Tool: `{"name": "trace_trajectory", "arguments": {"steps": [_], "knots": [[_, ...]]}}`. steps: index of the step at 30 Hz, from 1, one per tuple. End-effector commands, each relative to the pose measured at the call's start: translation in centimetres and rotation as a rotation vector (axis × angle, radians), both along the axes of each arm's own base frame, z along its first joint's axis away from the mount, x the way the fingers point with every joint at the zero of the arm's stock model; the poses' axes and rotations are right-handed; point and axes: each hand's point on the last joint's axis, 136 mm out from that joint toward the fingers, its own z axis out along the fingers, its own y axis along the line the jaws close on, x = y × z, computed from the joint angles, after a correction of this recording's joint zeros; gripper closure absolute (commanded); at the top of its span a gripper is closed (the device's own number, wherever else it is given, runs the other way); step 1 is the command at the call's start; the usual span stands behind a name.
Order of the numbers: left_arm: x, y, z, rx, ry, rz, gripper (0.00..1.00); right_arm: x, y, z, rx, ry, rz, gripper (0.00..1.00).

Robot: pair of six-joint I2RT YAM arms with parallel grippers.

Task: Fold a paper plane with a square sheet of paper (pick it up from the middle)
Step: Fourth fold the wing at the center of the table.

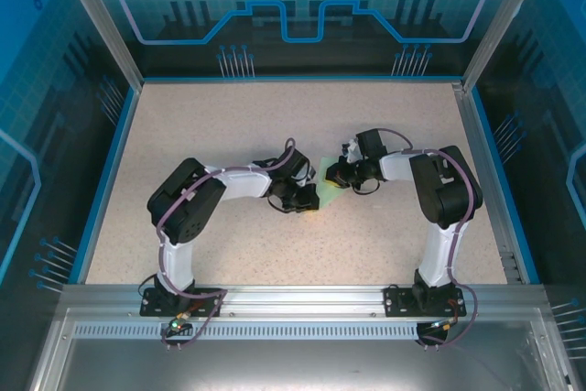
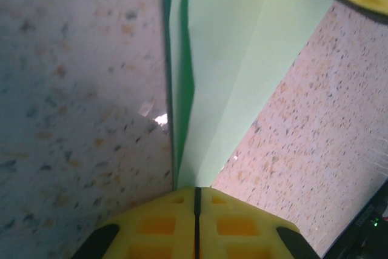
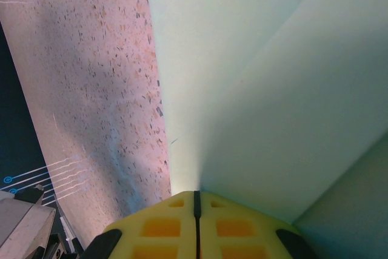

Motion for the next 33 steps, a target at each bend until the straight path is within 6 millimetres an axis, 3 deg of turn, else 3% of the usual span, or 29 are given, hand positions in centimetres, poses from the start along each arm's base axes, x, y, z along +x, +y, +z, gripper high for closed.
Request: {"name": "trace_trajectory", "arguments": {"steps": [1, 4, 10, 13, 22, 33], "knots": [[-5.9, 4.0, -3.1, 0.167, 0.192, -0.025, 0.92, -2.9, -2.8, -6.2, -0.174, 0.158, -0.043, 0.93], [-5.1, 3.9, -1.6, 0.163, 0.142, -0.035, 0.93, -3.1, -2.8, -6.2, -0.175, 0.161, -0.040, 0.94], [0.1, 1.6, 4.8, 0.030, -0.077, 0.024, 0.92, -2.9, -2.7, -6.0, -0.169, 0.158, -0.040, 0.93], [1.6, 0.6, 5.6, -0.009, -0.124, 0.049, 0.92, -2.7, -2.6, -5.9, -0.165, 0.156, -0.040, 0.93], [3.2, -1.5, 3.6, -0.056, -0.085, 0.069, 0.92, -2.5, -2.3, -5.7, -0.156, 0.156, -0.033, 0.93], [2.2, 0.2, -0.6, 0.063, -0.014, 0.077, 0.96, -1.7, -1.3, -4.1, -0.117, 0.125, -0.013, 0.93]]}}
